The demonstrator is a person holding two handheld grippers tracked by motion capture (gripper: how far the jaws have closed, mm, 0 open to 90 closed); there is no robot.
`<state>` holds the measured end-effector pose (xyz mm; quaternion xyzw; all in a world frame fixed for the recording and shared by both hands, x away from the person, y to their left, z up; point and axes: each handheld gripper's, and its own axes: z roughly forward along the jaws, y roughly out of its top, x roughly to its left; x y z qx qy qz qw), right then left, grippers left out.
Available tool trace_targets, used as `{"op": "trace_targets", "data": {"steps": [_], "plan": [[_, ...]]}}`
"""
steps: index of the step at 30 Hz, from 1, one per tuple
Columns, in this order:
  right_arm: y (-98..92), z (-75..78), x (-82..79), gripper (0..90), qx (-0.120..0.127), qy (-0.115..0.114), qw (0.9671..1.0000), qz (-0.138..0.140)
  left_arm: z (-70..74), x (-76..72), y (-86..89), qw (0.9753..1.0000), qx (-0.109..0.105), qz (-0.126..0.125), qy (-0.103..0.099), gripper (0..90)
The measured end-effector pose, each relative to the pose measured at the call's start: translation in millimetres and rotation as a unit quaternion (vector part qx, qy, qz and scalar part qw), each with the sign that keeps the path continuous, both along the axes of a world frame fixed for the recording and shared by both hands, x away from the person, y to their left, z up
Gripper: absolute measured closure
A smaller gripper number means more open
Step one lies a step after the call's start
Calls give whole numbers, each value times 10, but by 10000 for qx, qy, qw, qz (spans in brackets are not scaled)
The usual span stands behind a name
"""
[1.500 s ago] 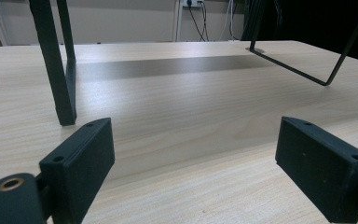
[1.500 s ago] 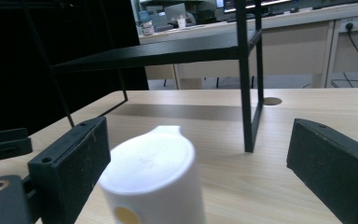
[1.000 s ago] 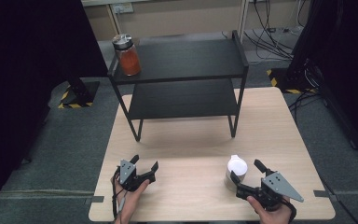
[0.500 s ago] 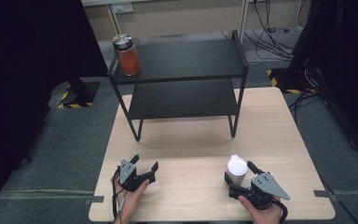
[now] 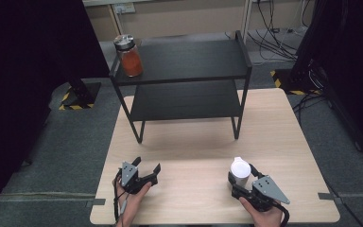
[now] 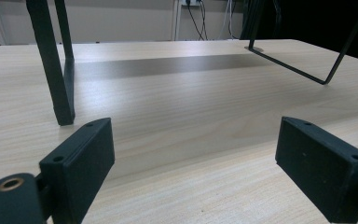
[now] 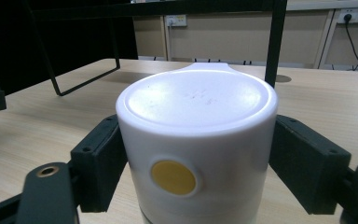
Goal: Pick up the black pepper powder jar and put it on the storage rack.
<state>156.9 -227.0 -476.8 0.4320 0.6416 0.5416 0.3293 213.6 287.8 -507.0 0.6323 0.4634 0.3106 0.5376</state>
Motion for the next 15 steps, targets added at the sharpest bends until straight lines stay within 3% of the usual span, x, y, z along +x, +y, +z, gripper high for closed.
{"op": "trace_targets", "data": {"steps": [6, 15], "plan": [[49, -43, -10, 294, -65, -40, 10000, -51, 3, 0, -3, 10000, 18, -2, 1, 111], [90, -51, -30, 306, -249, -146, 9996, -74, 3, 1, -2, 10000, 13, -4, 5, 111]]}}
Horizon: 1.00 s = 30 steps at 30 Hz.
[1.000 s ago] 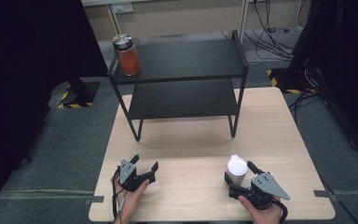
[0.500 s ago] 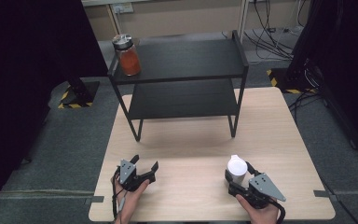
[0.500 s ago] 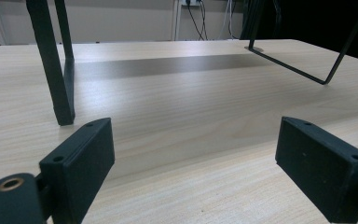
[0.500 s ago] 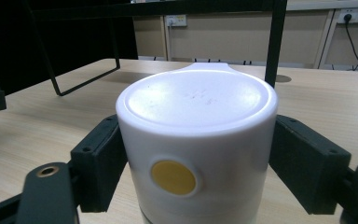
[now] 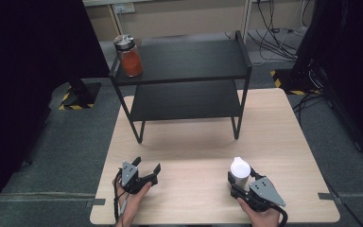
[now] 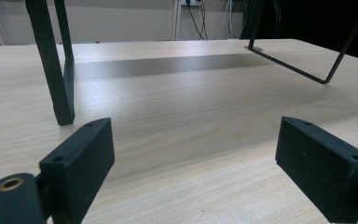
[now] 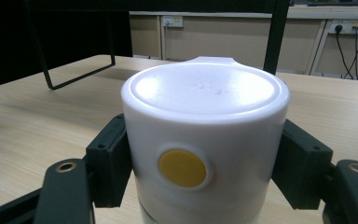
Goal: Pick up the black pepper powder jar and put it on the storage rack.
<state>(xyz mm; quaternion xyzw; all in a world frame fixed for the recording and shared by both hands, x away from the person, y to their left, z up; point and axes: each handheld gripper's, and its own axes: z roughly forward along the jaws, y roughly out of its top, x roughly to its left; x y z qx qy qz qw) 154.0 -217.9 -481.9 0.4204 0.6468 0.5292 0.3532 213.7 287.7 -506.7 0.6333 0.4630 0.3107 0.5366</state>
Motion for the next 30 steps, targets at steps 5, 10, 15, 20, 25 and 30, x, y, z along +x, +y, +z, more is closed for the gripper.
{"op": "trace_targets", "data": {"steps": [5, 10, 15, 20, 25, 30], "plan": [[3, 32, 8, 306, -19, 48, 10000, 14, 1, 1, 0, 10000, 4, -3, 3, 111], [-9, 63, -4, 307, 59, -37, 10000, 8, 1, 1, 1, 10000, -1, 0, 6, 111], [-17, 133, -6, 307, 112, -159, 9998, 4, -2, -3, -2, 10000, 6, 4, -9, 111], [-19, 200, -4, 307, 149, -284, 9995, -7, 0, -1, -2, 10000, 6, 5, -2, 111], [-19, 255, -12, 307, 176, -393, 9991, -2, 1, -2, -6, 10000, 15, 8, -4, 111], [-14, 314, -22, 307, 218, -524, 9984, 28, 0, -6, -13, 10000, 42, 1, -22, 111]]}}
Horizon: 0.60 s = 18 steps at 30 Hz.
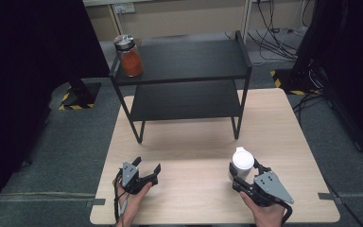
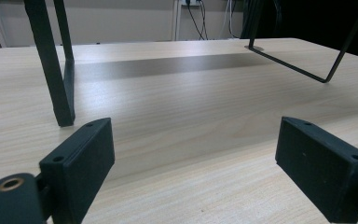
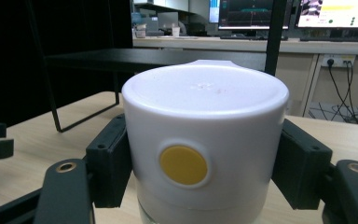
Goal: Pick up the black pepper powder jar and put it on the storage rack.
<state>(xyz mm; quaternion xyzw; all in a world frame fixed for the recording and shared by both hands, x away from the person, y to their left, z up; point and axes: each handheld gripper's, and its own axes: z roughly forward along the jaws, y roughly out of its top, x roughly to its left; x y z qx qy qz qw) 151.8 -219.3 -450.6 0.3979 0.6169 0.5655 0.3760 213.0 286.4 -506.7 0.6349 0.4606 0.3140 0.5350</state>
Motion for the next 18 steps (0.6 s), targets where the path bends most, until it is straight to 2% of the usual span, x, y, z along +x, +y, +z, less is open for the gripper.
{"op": "trace_targets", "data": {"steps": [18], "plan": [[102, 235, 104, 307, 299, -445, 9986, 22, -5, 5, 16, 10000, -76, 14, 21, 110]]}}
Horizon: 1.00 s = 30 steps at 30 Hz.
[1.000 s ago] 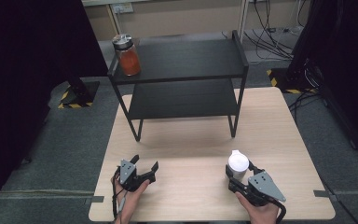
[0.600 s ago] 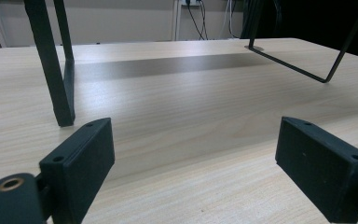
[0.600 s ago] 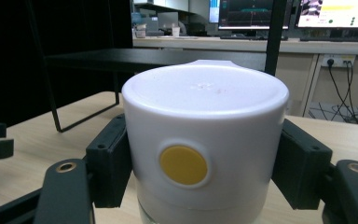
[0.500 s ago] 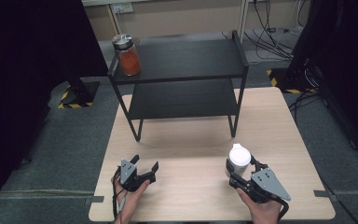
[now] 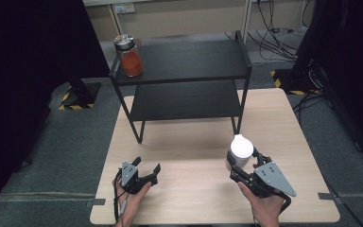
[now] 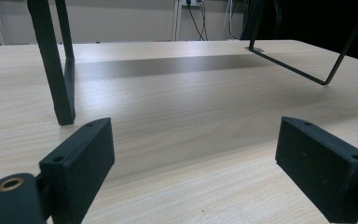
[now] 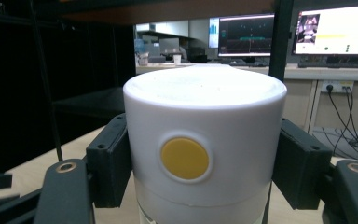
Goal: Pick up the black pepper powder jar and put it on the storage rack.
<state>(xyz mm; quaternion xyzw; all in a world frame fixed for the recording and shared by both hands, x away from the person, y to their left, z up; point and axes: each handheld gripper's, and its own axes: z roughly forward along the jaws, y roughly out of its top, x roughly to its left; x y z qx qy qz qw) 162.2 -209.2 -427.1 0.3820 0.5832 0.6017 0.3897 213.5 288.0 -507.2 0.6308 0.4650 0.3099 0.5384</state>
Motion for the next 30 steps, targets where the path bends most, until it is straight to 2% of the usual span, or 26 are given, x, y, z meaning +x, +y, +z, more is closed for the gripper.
{"op": "trace_targets", "data": {"steps": [7, 16, 30], "plan": [[61, 133, 83, 307, 86, -192, 9998, -17, 0, -1, -4, 10000, 14, 1, -6, 111], [135, 400, 261, 307, 203, -481, 9986, -72, 1, 1, -5, 10000, -2, 6, 3, 111], [259, 726, 490, 308, 249, -708, 9972, -67, 7, 4, -8, 10000, 15, 3, 16, 111]]}}
